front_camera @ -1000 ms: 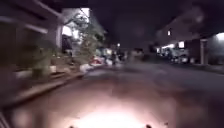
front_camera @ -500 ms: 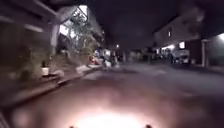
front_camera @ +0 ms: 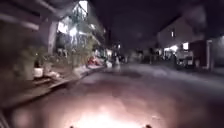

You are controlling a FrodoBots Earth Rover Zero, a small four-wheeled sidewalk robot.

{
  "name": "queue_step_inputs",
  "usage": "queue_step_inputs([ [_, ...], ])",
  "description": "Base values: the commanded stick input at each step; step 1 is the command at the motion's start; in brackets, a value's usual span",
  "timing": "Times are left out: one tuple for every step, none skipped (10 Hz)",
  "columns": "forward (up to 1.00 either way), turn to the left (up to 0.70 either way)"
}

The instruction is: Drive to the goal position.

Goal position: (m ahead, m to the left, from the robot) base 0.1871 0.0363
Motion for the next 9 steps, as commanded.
queue_step_inputs([
  [0.70, 0.00],
  [0.70, 0.00],
  [0.70, 0.00],
  [0.69, 0.00],
  [0.19, 0.00],
  [0.00, 0.00],
  [0.00, 0.00],
  [0.00, 0.00],
  [0.00, 0.00],
])
